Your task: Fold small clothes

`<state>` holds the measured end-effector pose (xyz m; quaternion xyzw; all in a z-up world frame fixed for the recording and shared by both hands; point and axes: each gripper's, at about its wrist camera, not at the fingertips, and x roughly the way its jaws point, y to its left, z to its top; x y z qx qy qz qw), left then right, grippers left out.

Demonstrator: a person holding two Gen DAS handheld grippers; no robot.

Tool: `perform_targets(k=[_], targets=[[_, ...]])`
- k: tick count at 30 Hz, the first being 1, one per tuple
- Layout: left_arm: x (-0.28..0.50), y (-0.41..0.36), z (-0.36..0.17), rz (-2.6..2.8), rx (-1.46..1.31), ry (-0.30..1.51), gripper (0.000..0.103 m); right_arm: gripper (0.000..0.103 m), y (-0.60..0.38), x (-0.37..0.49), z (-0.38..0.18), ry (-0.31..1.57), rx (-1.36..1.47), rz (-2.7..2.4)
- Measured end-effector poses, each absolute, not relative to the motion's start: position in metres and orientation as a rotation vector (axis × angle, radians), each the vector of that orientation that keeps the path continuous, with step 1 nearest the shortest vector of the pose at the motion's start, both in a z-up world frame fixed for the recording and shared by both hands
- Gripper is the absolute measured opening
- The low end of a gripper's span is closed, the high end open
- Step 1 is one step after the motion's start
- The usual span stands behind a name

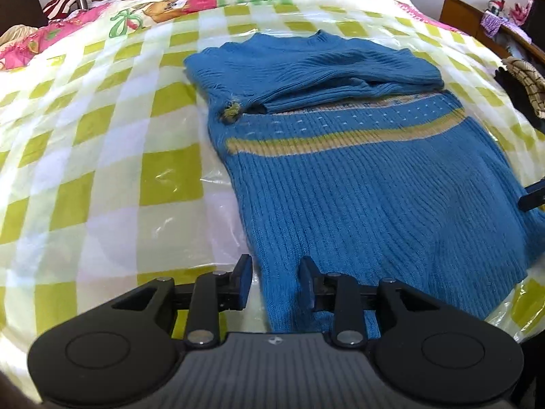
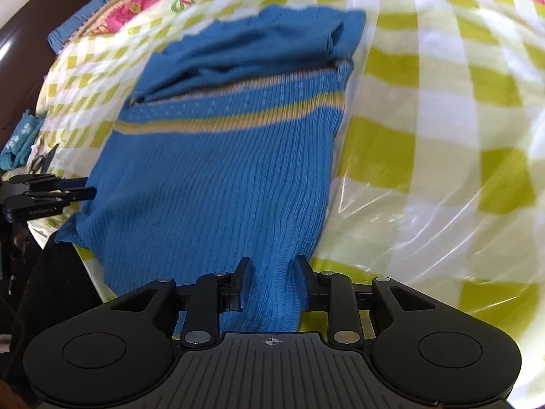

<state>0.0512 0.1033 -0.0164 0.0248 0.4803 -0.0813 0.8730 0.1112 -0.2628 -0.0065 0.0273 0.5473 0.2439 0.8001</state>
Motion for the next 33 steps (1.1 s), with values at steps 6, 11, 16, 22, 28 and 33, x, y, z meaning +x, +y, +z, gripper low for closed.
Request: perform_targets(k=[6, 11, 16, 22, 28, 33], targets=[[0.053, 0.107, -0.02, -0.212, -0.015, 1.092, 0.044, 0.028, -0.267, 0.112, -0.012, 1.215, 0.121, 0.541], [0.057, 0.107, -0.019, -0.267, -0.105, 1.16, 0.021, 0.011, -0.267, 0.113, -0.017, 1.231, 0.193, 0.566], [0.067, 0.109, 0.004, -0.404, -0.247, 1.089, 0.021, 0.009, -0.273, 0.117, 0.005, 1.168, 0.402, 0.638], [0.136, 0.153, 0.032, -0.421, -0.525, 0.833, 0.021, 0.009, -0.278, 0.17, 0.048, 0.892, 0.646, 0.679], [0.227, 0.191, 0.019, -0.26, -0.648, 0.685, 0.021, 0.012, -0.264, 0.275, 0.053, 0.683, 0.762, 0.583], [0.267, 0.197, -0.013, -0.163, -0.639, 0.751, 0.023, 0.014, -0.266, 0.341, 0.019, 0.693, 0.829, 0.414]])
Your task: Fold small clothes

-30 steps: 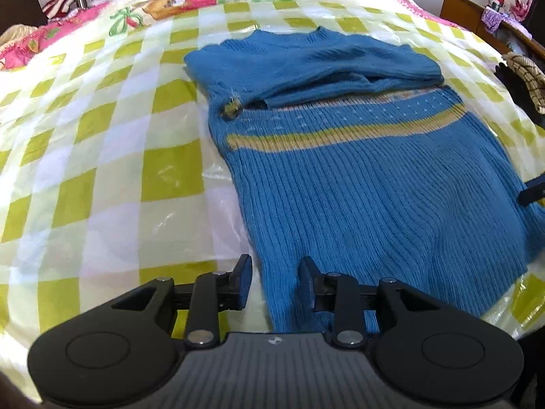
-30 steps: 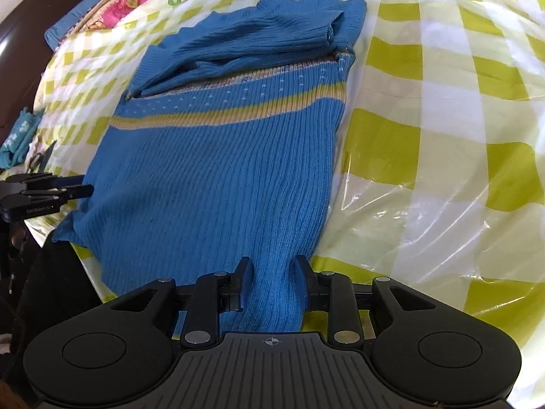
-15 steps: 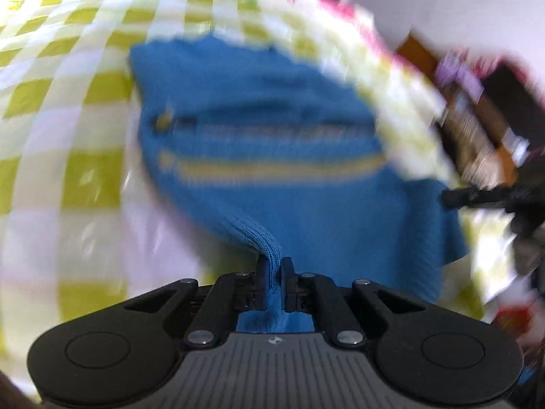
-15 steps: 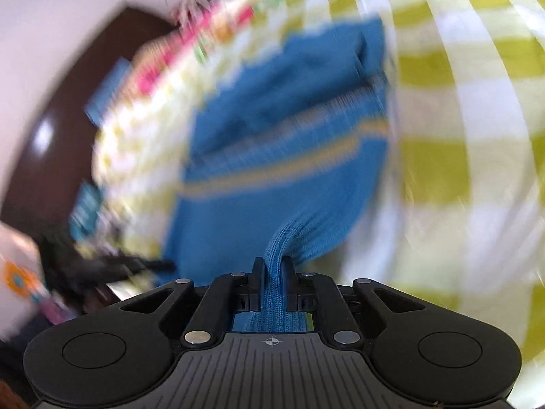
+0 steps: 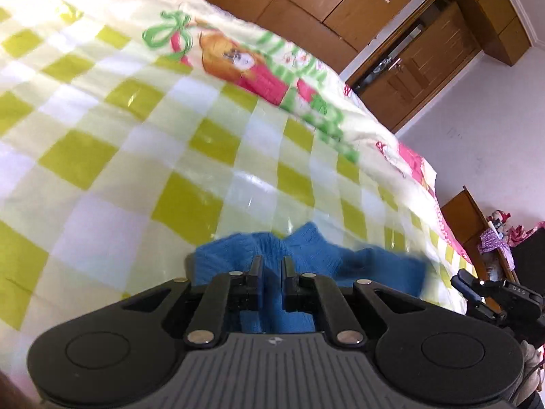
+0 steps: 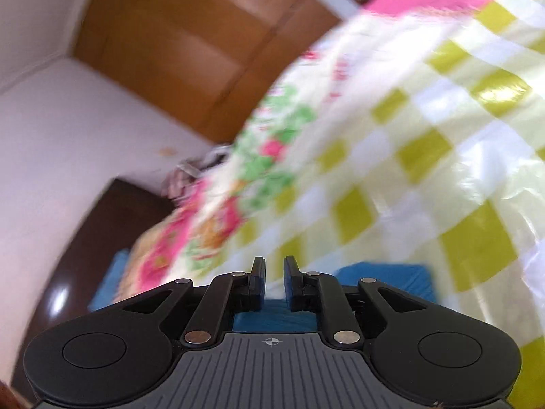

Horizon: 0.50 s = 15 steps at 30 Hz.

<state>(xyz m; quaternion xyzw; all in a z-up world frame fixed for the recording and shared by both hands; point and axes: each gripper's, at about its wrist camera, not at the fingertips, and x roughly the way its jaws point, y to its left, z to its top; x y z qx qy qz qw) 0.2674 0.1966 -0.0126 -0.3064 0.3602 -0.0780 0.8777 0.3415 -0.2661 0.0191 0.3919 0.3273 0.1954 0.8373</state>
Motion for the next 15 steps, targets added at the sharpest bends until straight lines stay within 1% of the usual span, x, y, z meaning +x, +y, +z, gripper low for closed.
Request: perform_targets(k=[2, 4, 6, 8, 10, 12, 15], targets=[[0.256, 0.197, -0.012, -0.136, -0.63, 0.739, 0.024, 0.016, -0.265, 0.342, 0.012, 0.724, 0.815, 0.417], [0.24, 0.201, -0.009, -0.124, -0.636, 0.697, 0.026, 0.018, -0.268, 0.332, 0.011, 0.716, 0.743, 0.398], [0.222, 0.203, -0.004, -0.115, -0.628, 0.674, 0.032, 0.019, -0.27, 0.319, 0.012, 0.712, 0.684, 0.396], [0.213, 0.195, 0.001, -0.129, -0.551, 0.684, 0.032, 0.021, -0.267, 0.308, 0.01, 0.737, 0.628, 0.403], [0.205, 0.184, 0.003, -0.15, -0.447, 0.698, 0.036, 0.023, -0.259, 0.298, 0.009, 0.753, 0.522, 0.393], [0.202, 0.171, -0.001, -0.155, -0.345, 0.729, 0.036, 0.023, -0.249, 0.291, 0.003, 0.759, 0.429, 0.389], [0.204, 0.154, -0.01, -0.172, -0.239, 0.772, 0.037, 0.026, -0.241, 0.288, -0.005, 0.79, 0.37, 0.401]])
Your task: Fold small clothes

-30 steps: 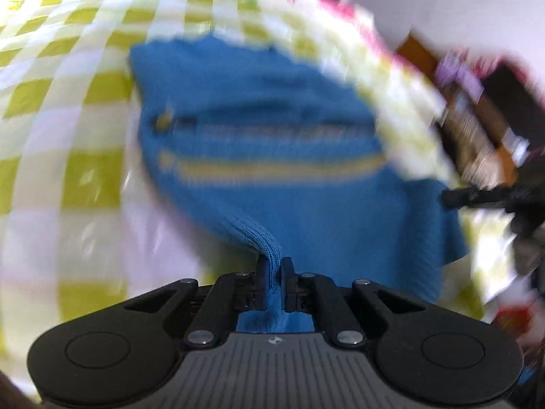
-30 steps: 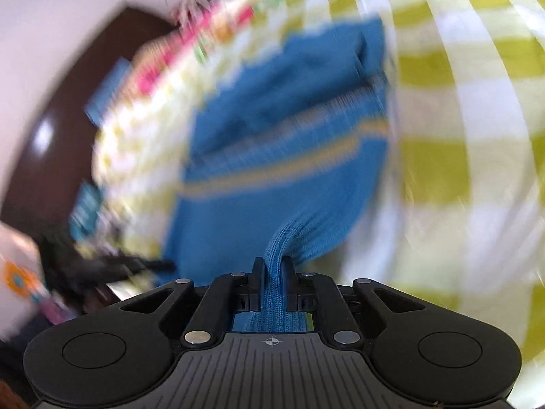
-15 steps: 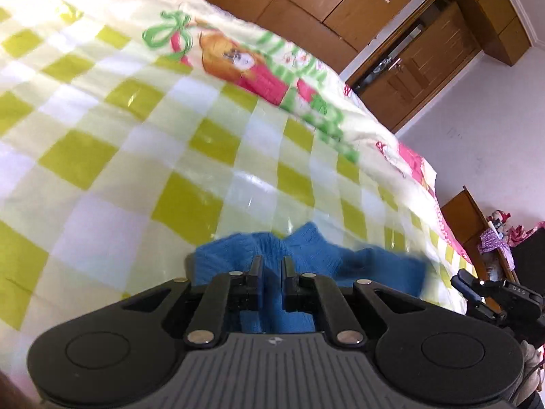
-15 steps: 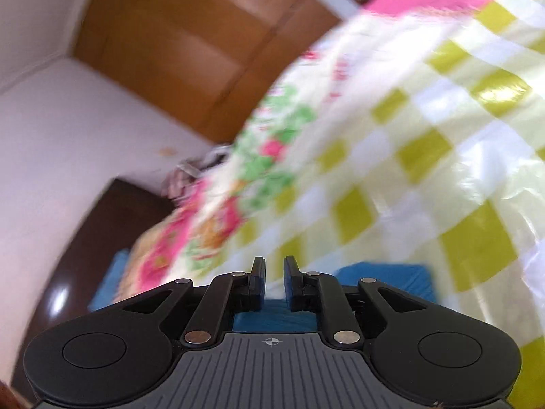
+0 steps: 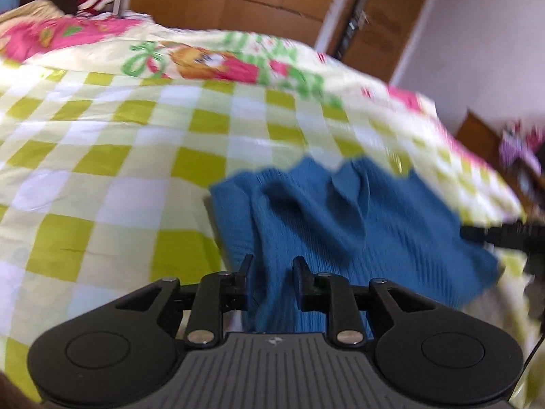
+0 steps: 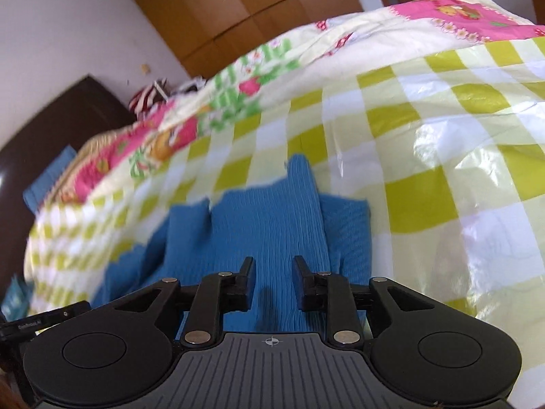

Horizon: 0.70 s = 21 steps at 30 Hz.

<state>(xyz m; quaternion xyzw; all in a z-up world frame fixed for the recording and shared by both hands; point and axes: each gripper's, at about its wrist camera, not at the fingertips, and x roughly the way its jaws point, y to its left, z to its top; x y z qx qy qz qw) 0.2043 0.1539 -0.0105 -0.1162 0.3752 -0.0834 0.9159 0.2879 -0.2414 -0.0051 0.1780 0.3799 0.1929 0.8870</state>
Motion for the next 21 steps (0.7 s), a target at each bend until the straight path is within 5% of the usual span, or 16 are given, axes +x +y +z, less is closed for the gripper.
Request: perform_targets(k=[7, 14, 17, 21], targets=[[0.199, 0.152, -0.019, -0.155, -0.253, 0.803, 0.038, 0.027, -0.237, 0.282, -0.004, 0.796, 0.293, 0.384], [0.199, 0.161, -0.021, -0.152, -0.354, 0.824, 0.025, 0.027, -0.24, 0.266, -0.01, 0.823, 0.251, 0.39], [0.196, 0.162, -0.018, -0.163, -0.364, 0.821, 0.023, 0.012, -0.244, 0.264, -0.003, 0.825, 0.267, 0.398], [0.195, 0.167, -0.022, -0.17, -0.414, 0.829, 0.023, 0.006, -0.254, 0.259, -0.002, 0.84, 0.282, 0.396]])
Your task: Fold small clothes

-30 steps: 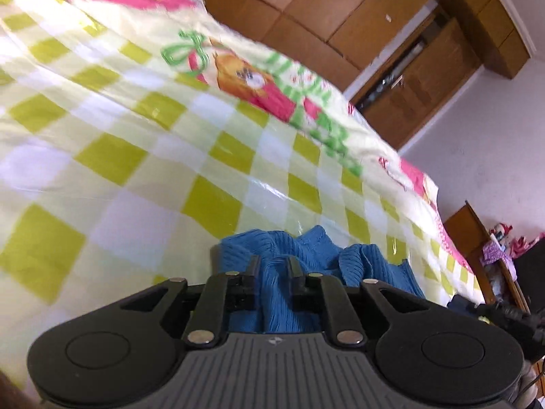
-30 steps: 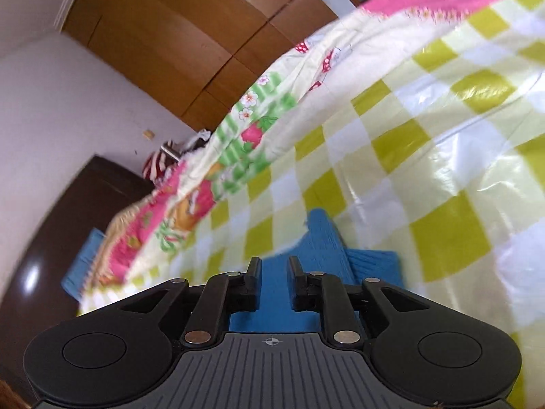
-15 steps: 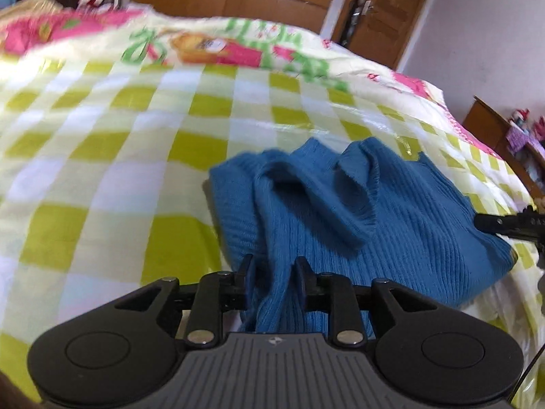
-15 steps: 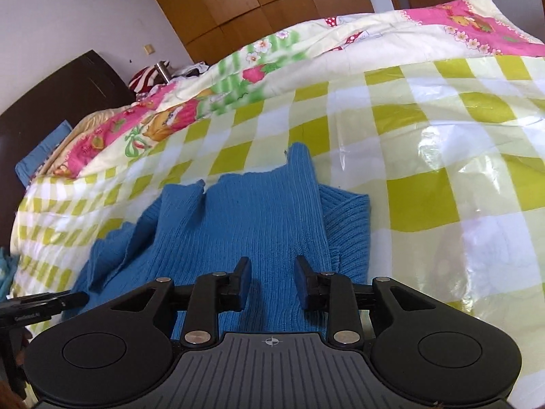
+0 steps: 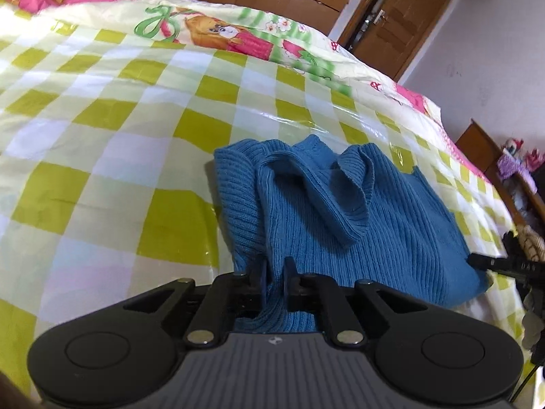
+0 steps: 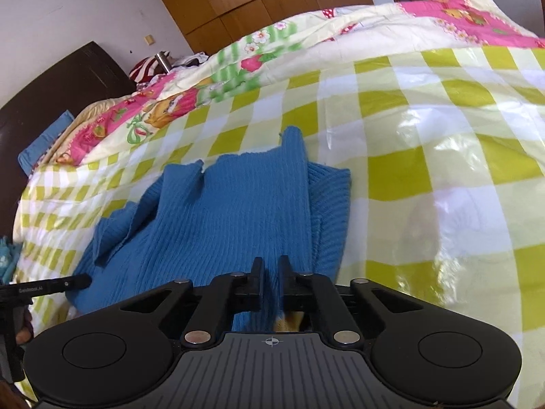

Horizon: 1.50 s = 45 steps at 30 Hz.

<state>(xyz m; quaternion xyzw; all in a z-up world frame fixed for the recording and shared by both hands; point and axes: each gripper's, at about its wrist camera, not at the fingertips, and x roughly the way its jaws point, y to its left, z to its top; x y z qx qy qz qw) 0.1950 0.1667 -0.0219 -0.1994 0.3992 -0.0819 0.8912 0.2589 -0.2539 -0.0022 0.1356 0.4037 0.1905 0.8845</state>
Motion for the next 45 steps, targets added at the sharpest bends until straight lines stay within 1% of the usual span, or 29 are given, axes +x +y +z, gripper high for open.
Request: perform_targets(k=[2, 3, 4, 7, 10, 13, 16, 18, 20, 21, 23, 25, 27, 31, 34, 36, 38, 42, 43, 45], targets=[[0.196, 0.17, -0.024, -0.176, -0.442, 0.832, 0.023, 0.007, -0.261, 0.256, -0.002, 0.839, 0.307, 0.39], [0.197, 0.171, -0.025, -0.181, -0.449, 0.834, 0.023, 0.009, -0.264, 0.253, -0.002, 0.833, 0.326, 0.384], [0.197, 0.17, -0.026, -0.185, -0.449, 0.837, 0.023, 0.015, -0.268, 0.249, 0.0, 0.82, 0.342, 0.375], [0.198, 0.167, -0.025, -0.191, -0.427, 0.839, 0.024, 0.016, -0.273, 0.235, 0.005, 0.801, 0.355, 0.368], [0.2, 0.164, -0.025, -0.191, -0.413, 0.845, 0.027, 0.024, -0.269, 0.231, 0.003, 0.823, 0.314, 0.372], [0.2, 0.163, -0.025, -0.176, -0.405, 0.842, 0.027, 0.024, -0.26, 0.235, 0.0, 0.834, 0.27, 0.388], [0.202, 0.164, -0.025, -0.163, -0.412, 0.847, 0.027, 0.014, -0.257, 0.24, 0.003, 0.826, 0.289, 0.409], [0.202, 0.165, -0.024, -0.165, -0.416, 0.847, 0.027, 0.013, -0.262, 0.243, 0.004, 0.826, 0.312, 0.398], [0.201, 0.163, -0.025, -0.176, -0.401, 0.852, 0.027, 0.02, -0.269, 0.239, 0.009, 0.803, 0.311, 0.377], [0.201, 0.162, -0.025, -0.176, -0.394, 0.851, 0.027, 0.02, -0.272, 0.235, 0.01, 0.787, 0.308, 0.367], [0.202, 0.161, -0.026, -0.177, -0.393, 0.854, 0.027, 0.028, -0.277, 0.232, 0.01, 0.794, 0.306, 0.369], [0.204, 0.162, -0.027, -0.175, -0.406, 0.855, 0.027, 0.032, -0.276, 0.233, 0.005, 0.806, 0.286, 0.366], [0.204, 0.163, -0.027, -0.174, -0.409, 0.855, 0.027, 0.031, -0.272, 0.238, 0.0, 0.822, 0.283, 0.378], [0.204, 0.163, -0.026, -0.173, -0.404, 0.858, 0.027, 0.03, -0.259, 0.241, 0.003, 0.793, 0.25, 0.414], [0.204, 0.163, -0.025, -0.163, -0.412, 0.855, 0.026, 0.007, -0.252, 0.249, 0.001, 0.831, 0.215, 0.418], [0.201, 0.163, -0.022, -0.164, -0.414, 0.843, 0.024, 0.006, -0.255, 0.251, 0.001, 0.853, 0.255, 0.431], [0.193, 0.165, -0.015, -0.171, -0.435, 0.824, 0.021, 0.006, -0.263, 0.24, 0.012, 0.829, 0.299, 0.441], [0.179, 0.164, -0.008, -0.196, -0.461, 0.791, 0.02, 0.005, -0.279, 0.189, 0.045, 0.752, 0.348, 0.467], [0.181, 0.164, -0.013, -0.189, -0.457, 0.809, 0.021, 0.005, -0.281, 0.181, 0.045, 0.754, 0.36, 0.454], [0.188, 0.165, -0.031, -0.146, -0.448, 0.856, 0.022, 0.005, -0.284, 0.179, 0.024, 0.807, 0.391, 0.419]])
